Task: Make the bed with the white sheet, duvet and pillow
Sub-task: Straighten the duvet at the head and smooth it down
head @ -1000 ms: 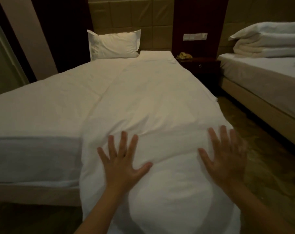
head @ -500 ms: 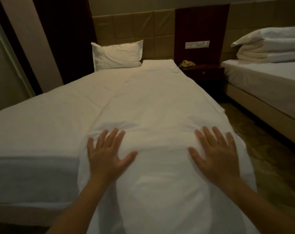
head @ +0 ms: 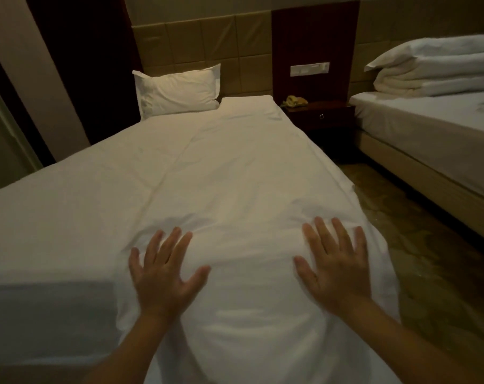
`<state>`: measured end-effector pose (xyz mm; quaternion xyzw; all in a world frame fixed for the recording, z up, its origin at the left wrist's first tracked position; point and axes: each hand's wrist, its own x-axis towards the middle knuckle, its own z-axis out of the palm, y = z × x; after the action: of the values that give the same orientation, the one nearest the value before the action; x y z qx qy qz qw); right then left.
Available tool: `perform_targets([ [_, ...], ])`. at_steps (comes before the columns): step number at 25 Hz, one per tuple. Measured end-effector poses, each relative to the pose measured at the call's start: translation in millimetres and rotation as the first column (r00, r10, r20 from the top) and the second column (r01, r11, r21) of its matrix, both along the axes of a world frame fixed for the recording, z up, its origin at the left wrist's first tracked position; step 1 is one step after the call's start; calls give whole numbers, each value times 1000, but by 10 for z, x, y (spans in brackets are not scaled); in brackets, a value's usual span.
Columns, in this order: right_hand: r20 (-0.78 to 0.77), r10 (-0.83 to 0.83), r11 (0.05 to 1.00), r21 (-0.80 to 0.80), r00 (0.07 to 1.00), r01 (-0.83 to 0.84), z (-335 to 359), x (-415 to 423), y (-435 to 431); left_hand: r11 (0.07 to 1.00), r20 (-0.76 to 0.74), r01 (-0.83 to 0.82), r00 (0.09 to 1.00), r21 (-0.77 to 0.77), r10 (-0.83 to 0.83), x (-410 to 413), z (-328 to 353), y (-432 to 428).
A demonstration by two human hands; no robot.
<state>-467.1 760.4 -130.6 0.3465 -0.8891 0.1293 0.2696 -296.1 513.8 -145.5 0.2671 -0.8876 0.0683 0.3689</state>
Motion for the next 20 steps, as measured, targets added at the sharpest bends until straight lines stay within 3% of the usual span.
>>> perform_targets([
  [9, -95, 5, 999, -33, 995, -8, -99, -74, -10, 993, -106, 11, 994, -114, -23, -42, -79, -35],
  [16, -119, 15, 999, -46, 993, -21, -168, -48, 19, 995, -101, -5, 995, -99, -5, 5, -134, -5],
  [18, -54, 22, 1000, 22, 998, -21, -96, -61, 0, 999, -12, -25, 1000, -28, 24, -12, 1, 44],
  [20, 116, 30, 973, 224, 993, -56, 87, -15, 31, 981, 259, -96, 965, 166, 50, 45, 257, 154],
])
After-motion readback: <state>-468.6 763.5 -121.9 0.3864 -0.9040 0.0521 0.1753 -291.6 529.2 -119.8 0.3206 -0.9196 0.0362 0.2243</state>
